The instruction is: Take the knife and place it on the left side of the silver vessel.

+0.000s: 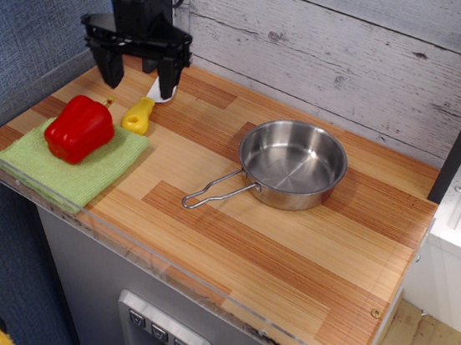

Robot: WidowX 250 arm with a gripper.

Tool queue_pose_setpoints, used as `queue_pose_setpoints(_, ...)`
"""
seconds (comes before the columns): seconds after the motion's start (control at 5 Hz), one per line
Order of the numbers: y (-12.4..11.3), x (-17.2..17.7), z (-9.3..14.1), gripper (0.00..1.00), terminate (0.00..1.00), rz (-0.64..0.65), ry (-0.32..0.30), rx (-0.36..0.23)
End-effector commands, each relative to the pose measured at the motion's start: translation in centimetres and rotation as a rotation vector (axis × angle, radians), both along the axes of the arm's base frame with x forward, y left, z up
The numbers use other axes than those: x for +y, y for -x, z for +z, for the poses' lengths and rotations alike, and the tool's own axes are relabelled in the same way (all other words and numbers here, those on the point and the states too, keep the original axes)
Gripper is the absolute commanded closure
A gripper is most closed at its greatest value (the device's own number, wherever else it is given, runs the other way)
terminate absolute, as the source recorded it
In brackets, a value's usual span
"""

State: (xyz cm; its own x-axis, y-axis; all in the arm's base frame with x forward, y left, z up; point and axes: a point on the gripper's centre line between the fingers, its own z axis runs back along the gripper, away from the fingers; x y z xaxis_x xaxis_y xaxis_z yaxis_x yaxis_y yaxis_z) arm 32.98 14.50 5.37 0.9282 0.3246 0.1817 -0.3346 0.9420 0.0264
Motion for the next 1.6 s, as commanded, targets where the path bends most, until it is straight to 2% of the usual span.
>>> queue_pose_setpoints(0.0, -0.6, 2.2, 0.8, 0.0, 0.0, 0.041, -0.041, -0.032)
queue_pose_setpoints(0.2, -0.4, 2.3, -0.4, 0.0, 0.0, 0.057, -0.052, -0.001)
queue_pose_setpoints(1.0, -0.5, 1.9, -3.2, 0.0, 0.0, 0.078, -0.071, 0.047)
queue_pose_setpoints(1.2, -0.4, 1.9, -3.2, 1.0, 0.0, 0.091, -0.079, 0.035)
queue_pose_setpoints(1.4, -0.6, 1.6, -0.6, 1.0, 0.0, 0.081, -0.097, 0.002)
